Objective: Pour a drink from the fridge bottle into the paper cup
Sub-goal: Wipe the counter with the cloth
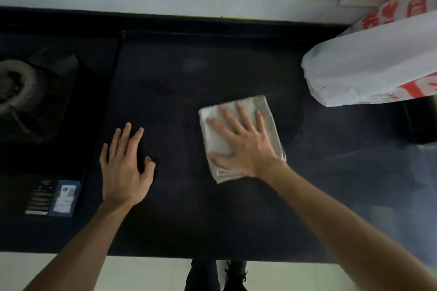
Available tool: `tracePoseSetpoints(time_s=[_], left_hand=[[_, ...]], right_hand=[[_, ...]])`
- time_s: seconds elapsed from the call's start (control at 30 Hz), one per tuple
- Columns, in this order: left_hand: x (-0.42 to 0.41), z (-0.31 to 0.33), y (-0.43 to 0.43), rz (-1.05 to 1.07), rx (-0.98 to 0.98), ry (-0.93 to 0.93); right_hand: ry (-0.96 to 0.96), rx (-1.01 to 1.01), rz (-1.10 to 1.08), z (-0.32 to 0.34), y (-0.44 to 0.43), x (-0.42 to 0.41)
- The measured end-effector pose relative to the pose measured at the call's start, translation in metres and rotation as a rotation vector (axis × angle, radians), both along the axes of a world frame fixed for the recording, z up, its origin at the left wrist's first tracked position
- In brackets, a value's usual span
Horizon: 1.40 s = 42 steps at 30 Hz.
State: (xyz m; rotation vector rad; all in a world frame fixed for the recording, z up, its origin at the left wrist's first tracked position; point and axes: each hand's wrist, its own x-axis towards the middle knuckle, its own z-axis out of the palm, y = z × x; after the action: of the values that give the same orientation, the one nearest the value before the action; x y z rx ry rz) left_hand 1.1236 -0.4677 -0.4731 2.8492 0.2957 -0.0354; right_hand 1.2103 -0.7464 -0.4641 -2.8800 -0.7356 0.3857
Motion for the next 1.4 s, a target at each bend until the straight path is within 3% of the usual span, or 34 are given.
tracePoseSetpoints(time_s=[0.1,0.17,0.3,0.47,0.8,1.0,1.13,1.23,1.4], left_hand=[[0.001,-0.001,0.001,0.002,-0.004,0.005],[0.001,-0.002,0.002,-0.003,-0.002,-0.004],[0.0,-0.002,0.001,0.003,-0.011,-0.019],[0.0,-0.001,-0.001,0.005,-0.003,-0.048],[0.0,-0.003,0.002,0.001,0.004,-0.011],[-0.001,-0.001,0.002,-0.003,-0.013,-0.012],[-0.001,0.0,-0.001,0.002,0.019,-0.007],[-0.001,0.0,-0.003,0.005,0.04,0.0],[0.0,0.0,-0.001,0.009,0.029,0.016]], right_hand=[[0.033,-0.087,-0.082,0.003,-0.006,0.075],[0.0,-0.079,-0.124,0.001,-0.012,0.075],[-0.067,-0.013,-0.204,0.0,-0.039,-0.013],[-0.023,-0.084,-0.187,0.007,-0.094,-0.104],[-0.05,-0.056,-0.212,-0.004,-0.021,0.061],[-0.095,-0.034,-0.313,-0.003,-0.094,-0.052],[-0.016,-0.099,-0.359,0.006,-0.14,-0.098],[-0.012,-0.126,-0.3,0.003,-0.111,-0.07],[-0.011,-0.059,-0.124,-0.001,0.017,0.013]])
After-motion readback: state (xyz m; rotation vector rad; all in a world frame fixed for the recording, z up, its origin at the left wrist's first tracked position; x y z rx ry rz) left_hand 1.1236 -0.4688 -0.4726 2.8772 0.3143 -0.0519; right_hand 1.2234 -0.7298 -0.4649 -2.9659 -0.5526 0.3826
